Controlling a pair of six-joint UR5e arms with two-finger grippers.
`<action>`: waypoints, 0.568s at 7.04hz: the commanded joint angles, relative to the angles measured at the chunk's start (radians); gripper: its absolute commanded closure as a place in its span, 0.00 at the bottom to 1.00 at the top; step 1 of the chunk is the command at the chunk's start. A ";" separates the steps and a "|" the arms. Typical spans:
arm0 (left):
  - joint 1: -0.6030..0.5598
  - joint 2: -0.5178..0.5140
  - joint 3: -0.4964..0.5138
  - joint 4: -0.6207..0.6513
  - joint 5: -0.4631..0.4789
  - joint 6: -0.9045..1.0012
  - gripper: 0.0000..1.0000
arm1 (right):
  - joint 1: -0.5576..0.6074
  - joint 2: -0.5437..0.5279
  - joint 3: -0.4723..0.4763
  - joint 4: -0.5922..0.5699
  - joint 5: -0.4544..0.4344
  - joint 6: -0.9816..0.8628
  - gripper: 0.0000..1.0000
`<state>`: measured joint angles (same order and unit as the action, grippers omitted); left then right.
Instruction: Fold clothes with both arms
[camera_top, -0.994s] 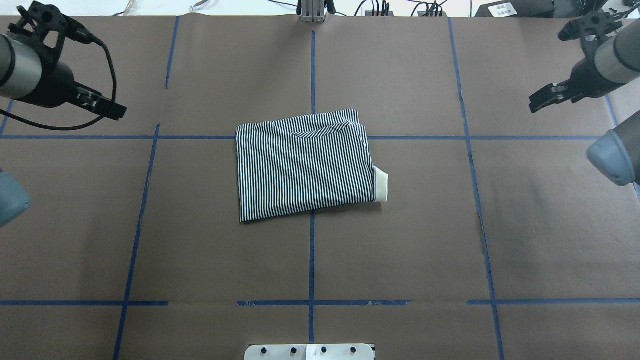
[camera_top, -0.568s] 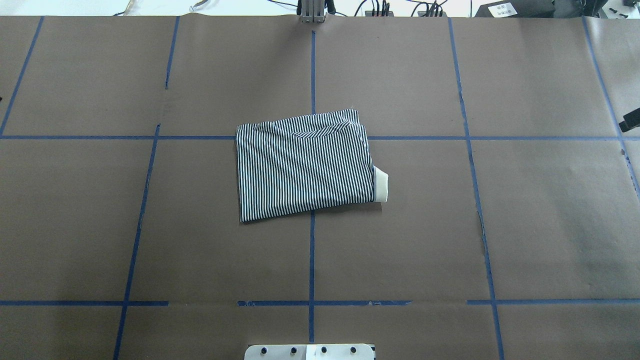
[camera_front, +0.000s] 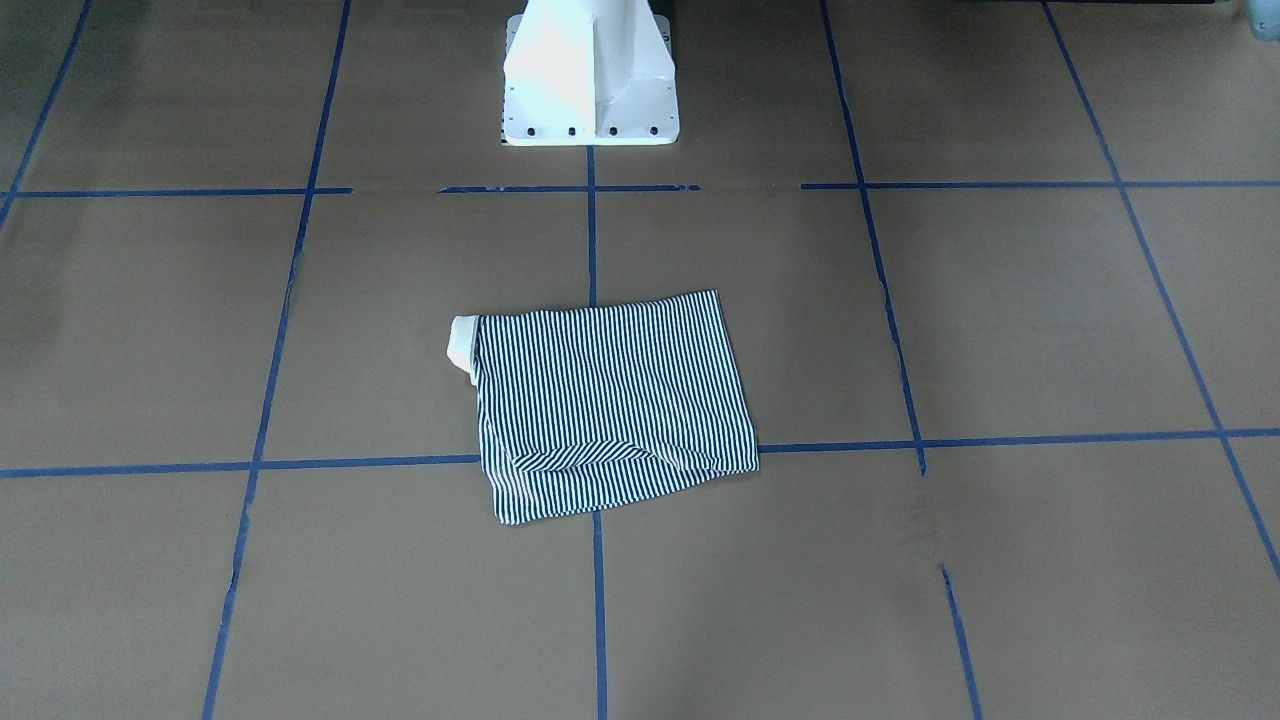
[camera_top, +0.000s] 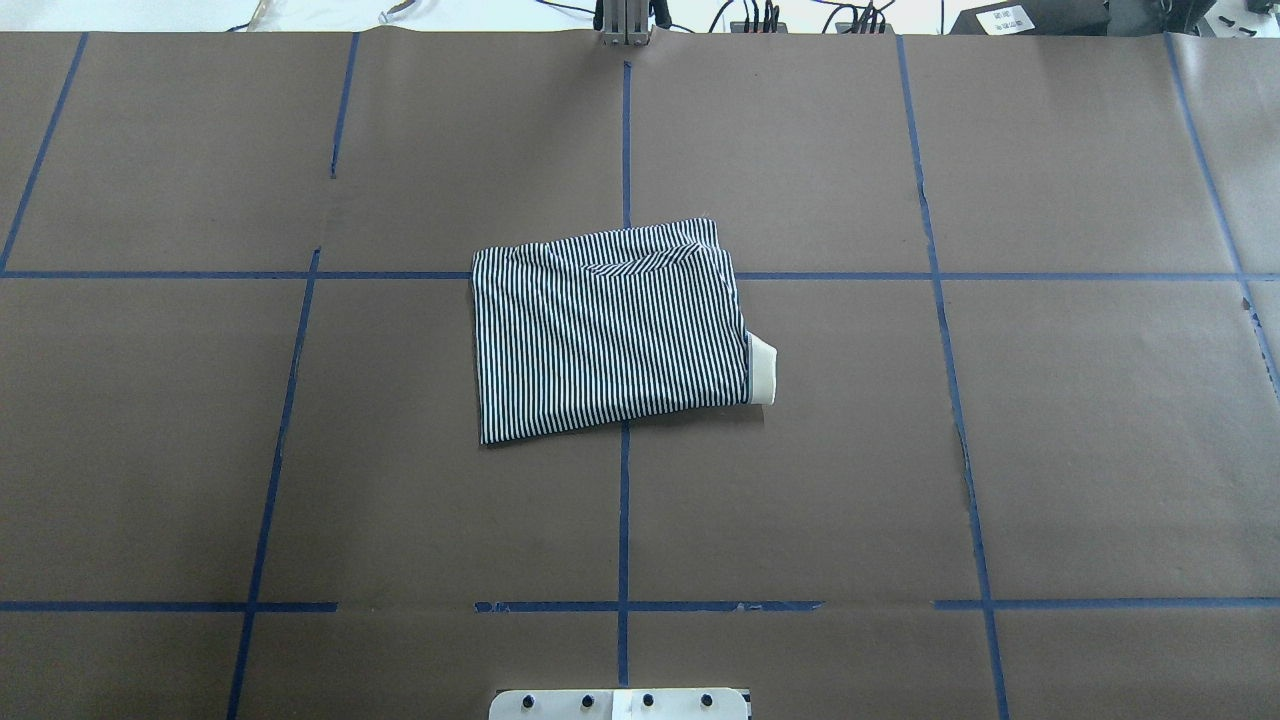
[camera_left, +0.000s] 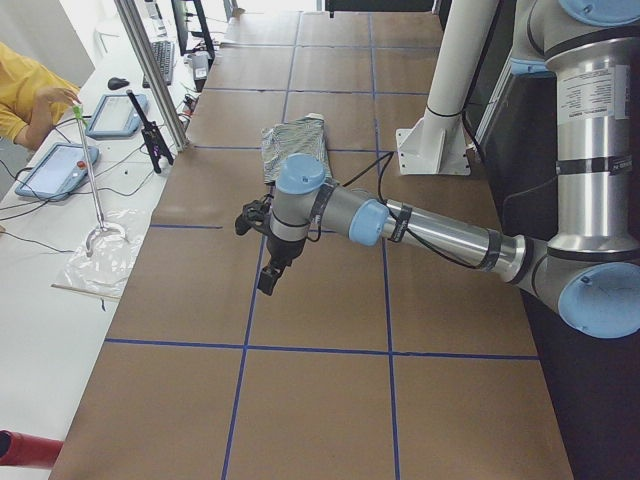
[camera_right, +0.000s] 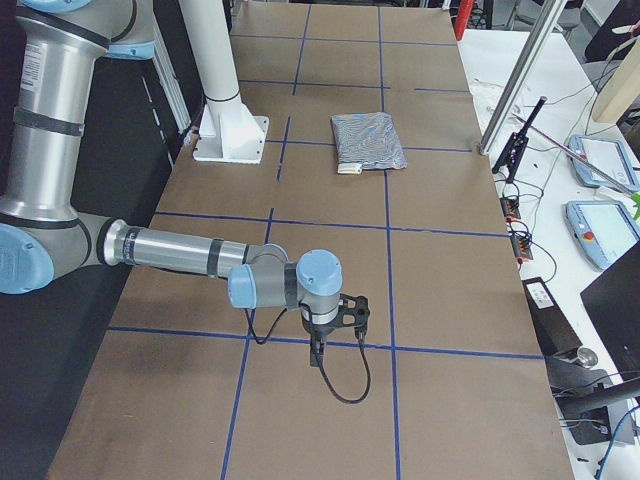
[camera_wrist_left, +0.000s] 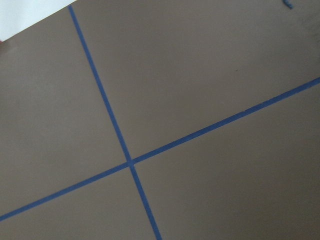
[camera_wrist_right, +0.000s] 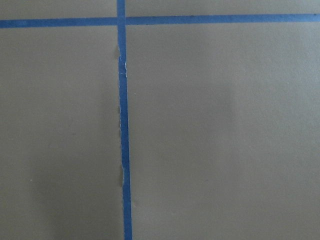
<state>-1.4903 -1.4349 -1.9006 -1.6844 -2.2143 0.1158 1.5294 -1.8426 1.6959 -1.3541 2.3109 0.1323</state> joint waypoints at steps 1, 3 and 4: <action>-0.054 0.005 0.157 0.102 -0.167 0.091 0.00 | 0.044 -0.029 0.057 -0.069 0.036 -0.019 0.00; -0.061 0.017 0.165 0.137 -0.171 0.149 0.00 | 0.015 -0.006 0.151 -0.218 -0.013 -0.019 0.00; -0.062 0.016 0.163 0.143 -0.176 0.153 0.00 | 0.015 -0.006 0.148 -0.218 -0.021 -0.019 0.00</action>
<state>-1.5488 -1.4192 -1.7430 -1.5520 -2.3813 0.2476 1.5478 -1.8512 1.8298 -1.5458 2.3099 0.1137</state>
